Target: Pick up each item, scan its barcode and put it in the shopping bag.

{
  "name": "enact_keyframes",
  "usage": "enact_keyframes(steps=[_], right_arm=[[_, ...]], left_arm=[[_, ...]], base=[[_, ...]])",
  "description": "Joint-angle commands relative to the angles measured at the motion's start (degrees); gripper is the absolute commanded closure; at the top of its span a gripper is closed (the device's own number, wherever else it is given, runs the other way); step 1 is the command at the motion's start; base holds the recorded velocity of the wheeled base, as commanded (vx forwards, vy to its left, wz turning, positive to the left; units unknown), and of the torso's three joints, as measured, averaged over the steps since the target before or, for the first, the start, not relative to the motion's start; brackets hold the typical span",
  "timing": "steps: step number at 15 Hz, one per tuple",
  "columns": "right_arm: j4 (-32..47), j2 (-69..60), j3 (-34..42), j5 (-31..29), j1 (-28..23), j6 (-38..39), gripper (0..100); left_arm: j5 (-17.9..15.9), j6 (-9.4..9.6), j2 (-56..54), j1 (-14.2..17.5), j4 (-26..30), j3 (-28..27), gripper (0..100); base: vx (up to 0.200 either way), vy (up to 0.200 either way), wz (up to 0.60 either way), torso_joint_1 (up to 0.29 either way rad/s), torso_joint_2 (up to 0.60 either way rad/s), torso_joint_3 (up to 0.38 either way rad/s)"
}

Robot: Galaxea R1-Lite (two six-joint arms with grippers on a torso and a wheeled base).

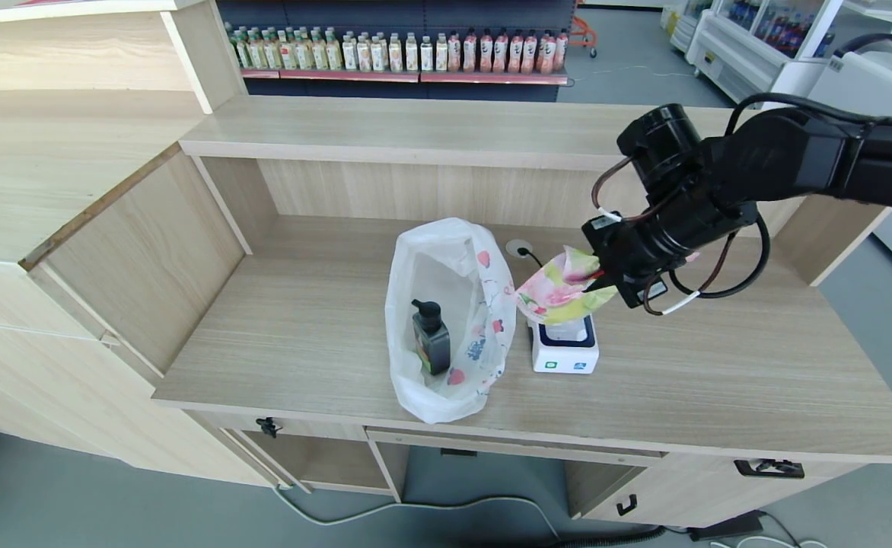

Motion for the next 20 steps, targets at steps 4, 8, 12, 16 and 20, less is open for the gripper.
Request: enact_keyframes(steps=[4,8,12,16,20], right_arm=[[-21.17,-16.17,22.21,-15.67,-3.79,-52.63,100],[-40.6,-25.05,44.35,-19.53,-0.98,-71.96,100],[-37.78,-27.86,48.66,-19.45,0.78,-78.38,100],[-37.87,-27.95,48.75,-19.36,1.83,-78.2,100],[-37.87,-28.92,48.75,-19.27,1.92,-78.2,100]], left_arm=[[0.02,0.02,-0.02,0.0,-0.01,0.01,0],[0.02,0.02,-0.02,0.0,-0.01,0.01,0],[0.02,0.02,-0.02,0.0,-0.01,0.01,0],[0.02,0.02,-0.02,0.0,-0.01,0.01,0],[0.02,0.02,-0.02,0.0,-0.01,0.01,0]], base=[[0.0,0.0,0.0,0.0,0.0,0.0],[0.0,0.0,0.0,0.0,0.0,0.0],[0.0,0.0,0.0,0.0,0.0,0.0],[0.0,0.0,0.0,0.0,0.0,0.0],[0.0,0.0,0.0,0.0,0.0,0.0]])
